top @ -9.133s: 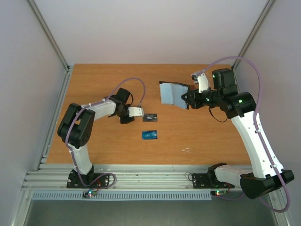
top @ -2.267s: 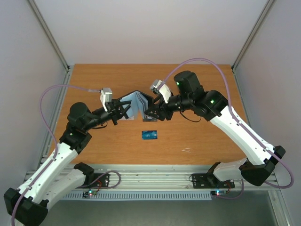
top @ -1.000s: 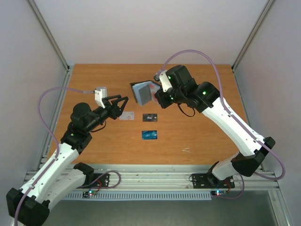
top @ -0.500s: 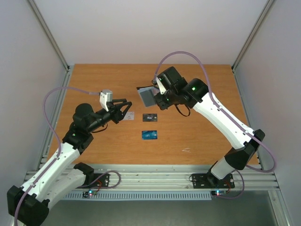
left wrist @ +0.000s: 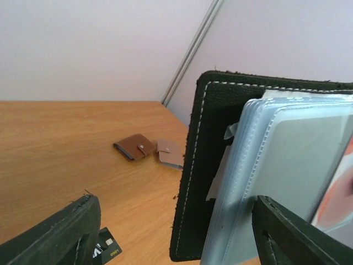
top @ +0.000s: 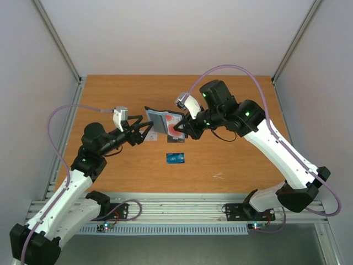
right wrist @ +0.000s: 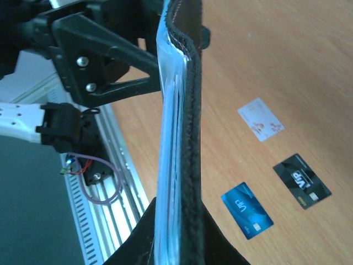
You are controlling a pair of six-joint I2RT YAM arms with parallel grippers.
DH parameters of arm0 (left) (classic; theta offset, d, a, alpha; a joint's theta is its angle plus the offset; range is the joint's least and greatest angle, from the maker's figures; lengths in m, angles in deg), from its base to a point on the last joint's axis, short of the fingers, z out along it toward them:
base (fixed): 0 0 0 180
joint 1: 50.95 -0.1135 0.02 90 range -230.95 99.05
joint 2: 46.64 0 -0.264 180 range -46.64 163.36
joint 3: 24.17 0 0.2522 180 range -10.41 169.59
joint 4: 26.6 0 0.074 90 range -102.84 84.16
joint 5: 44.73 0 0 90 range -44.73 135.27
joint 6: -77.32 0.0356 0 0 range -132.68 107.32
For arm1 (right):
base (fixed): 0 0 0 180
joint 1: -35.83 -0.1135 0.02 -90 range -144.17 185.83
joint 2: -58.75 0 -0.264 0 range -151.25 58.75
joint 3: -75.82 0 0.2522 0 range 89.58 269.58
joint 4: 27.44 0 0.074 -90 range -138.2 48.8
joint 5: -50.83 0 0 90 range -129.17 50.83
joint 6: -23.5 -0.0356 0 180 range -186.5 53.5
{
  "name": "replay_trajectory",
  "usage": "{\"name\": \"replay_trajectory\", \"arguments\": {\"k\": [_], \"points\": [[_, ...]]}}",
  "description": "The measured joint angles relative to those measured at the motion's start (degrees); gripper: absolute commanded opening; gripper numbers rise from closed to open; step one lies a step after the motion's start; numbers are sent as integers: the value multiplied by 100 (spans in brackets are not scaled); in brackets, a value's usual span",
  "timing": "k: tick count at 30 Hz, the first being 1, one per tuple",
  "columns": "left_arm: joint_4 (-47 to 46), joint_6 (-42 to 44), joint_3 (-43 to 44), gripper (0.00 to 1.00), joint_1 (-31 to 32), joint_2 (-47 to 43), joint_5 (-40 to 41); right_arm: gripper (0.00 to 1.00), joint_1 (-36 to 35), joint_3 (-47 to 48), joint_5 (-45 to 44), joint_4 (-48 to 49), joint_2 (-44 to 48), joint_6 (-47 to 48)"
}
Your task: Take the credit cards out of the card holder
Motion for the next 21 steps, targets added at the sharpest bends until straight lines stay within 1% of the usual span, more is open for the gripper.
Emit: {"name": "replay_trajectory", "arguments": {"k": [4,8,15,19,21], "points": [[-79,24,-2,77,-127,-103,-302,1,46,-37,391,-4,109,170],[-184,20,-2,76,-195,-164,-621,1,153,-59,660,-22,168,293],[-354,-17,-2,73,-269,-264,-1165,1,310,-85,872,-61,273,378],[-457,-160,-2,70,-297,-271,-1427,1,426,-184,968,-63,354,417],[-527,-245,0,66,-308,-271,-1537,1,492,-227,1025,-63,400,417]]}}
